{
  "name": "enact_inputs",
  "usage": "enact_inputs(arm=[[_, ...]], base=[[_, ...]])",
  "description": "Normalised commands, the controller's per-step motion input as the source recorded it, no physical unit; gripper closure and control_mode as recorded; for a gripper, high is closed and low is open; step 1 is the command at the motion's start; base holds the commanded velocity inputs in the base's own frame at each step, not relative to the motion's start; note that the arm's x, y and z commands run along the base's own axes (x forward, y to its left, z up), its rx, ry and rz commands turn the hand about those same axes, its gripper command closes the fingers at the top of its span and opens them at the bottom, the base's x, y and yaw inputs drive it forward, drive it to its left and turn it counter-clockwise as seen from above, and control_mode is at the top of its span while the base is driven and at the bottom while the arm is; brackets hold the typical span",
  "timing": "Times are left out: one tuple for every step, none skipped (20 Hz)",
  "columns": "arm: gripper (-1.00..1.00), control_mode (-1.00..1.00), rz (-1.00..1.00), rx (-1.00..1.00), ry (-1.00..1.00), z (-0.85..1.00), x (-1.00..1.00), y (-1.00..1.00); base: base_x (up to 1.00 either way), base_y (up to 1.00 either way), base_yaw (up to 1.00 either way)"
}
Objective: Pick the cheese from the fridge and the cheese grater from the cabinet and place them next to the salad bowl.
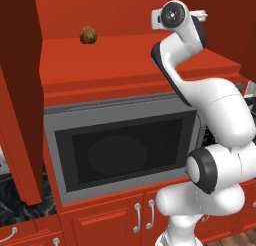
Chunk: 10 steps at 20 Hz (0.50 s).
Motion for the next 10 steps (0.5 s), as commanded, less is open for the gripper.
enact_inputs(arm=[[1.00,-1.00,0.00,0.12,0.00,0.15,0.00,0.00],[1.00,-1.00,0.00,0.21,0.00,0.24,0.00,0.00],[1.00,-1.00,0.00,0.25,0.00,0.28,0.00,0.00],[1.00,-1.00,0.00,0.29,-0.03,0.31,0.00,0.00],[1.00,-1.00,0.00,0.30,-0.04,0.32,0.00,0.00],[1.00,-1.00,0.00,0.28,-0.06,0.34,0.00,0.00],[1.00,-1.00,0.00,0.19,-0.06,0.14,0.00,0.01],[1.00,-1.00,0.00,0.09,-0.04,0.01,0.00,0.13],[1.00,-1.00,0.00,0.04,-0.06,0.00,-0.02,0.23],[1.00,-1.00,0.00,0.01,-0.05,0.00,-0.01,0.27]], base=[[0.00,0.00,0.00],[0.00,0.00,0.00],[0.00,0.00,0.00],[0.00,0.00,0.00],[0.00,0.00,0.00],[0.00,0.00,0.00],[0.00,0.00,0.00],[0.00,0.00,0.00],[0.00,0.00,0.00],[0.00,0.00,0.00]])
